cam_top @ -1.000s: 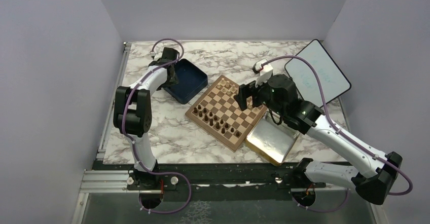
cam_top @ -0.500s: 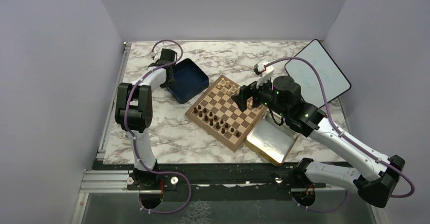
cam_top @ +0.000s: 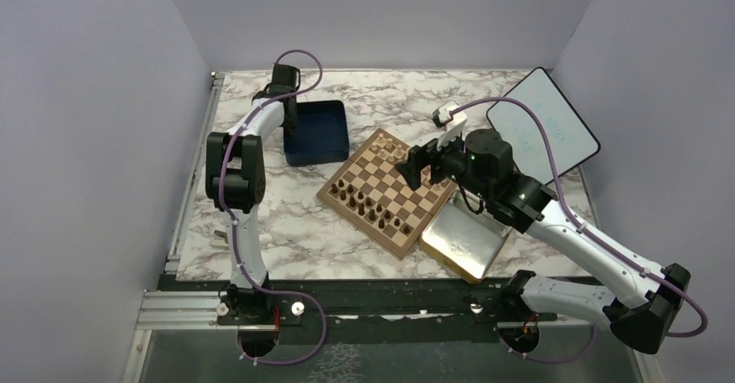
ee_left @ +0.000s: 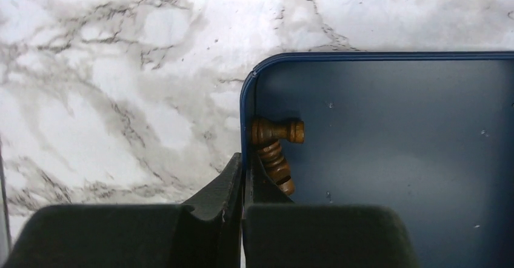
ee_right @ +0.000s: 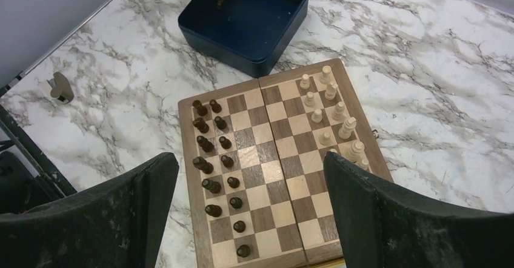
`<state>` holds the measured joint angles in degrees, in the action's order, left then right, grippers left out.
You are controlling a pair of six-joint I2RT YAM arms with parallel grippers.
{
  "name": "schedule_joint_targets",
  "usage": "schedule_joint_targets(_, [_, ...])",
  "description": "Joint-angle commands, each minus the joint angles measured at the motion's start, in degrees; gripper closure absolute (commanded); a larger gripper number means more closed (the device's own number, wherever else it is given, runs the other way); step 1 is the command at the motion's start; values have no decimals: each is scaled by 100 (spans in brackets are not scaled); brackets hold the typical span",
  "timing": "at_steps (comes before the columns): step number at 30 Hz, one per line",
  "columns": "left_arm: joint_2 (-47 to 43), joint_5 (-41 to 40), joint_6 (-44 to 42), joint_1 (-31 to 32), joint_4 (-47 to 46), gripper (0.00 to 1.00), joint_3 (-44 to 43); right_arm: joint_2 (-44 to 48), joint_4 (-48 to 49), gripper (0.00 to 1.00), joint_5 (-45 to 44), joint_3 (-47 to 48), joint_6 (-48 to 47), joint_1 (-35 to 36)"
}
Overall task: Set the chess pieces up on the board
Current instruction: Adjust the storage box at the center of the board.
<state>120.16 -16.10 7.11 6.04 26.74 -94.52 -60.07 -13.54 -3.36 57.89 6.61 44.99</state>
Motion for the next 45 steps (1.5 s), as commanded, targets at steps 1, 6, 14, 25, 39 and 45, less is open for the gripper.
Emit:
schedule_joint_targets(1, [407, 705, -1216, -41, -72, 100, -470, 36, 108, 5, 42, 23, -69, -6])
schedule_joint_targets(6, [729, 1435, -1878, -42, -51, 100, -797, 65, 56, 5, -7, 17, -90, -14])
schedule_joint_targets(14, [1068, 1842, -2786, -42, -50, 100, -1365, 92, 75, 5, -59, -20, -111, -16])
schedule_joint_targets(25, [1186, 2960, -4046, -48, -55, 100, -1614, 74, 33, 6, -106, -29, -79, -17])
schedule_joint_targets(39, [1152, 3633, -4466, -61, 123, 100, -1736, 35, 77, 7, -3, -52, 42, -8])
schedule_joint_targets(45, [1225, 3140, -4180, -22, 121, 90, -2055, 122, 139, 7, -10, -162, 75, -13])
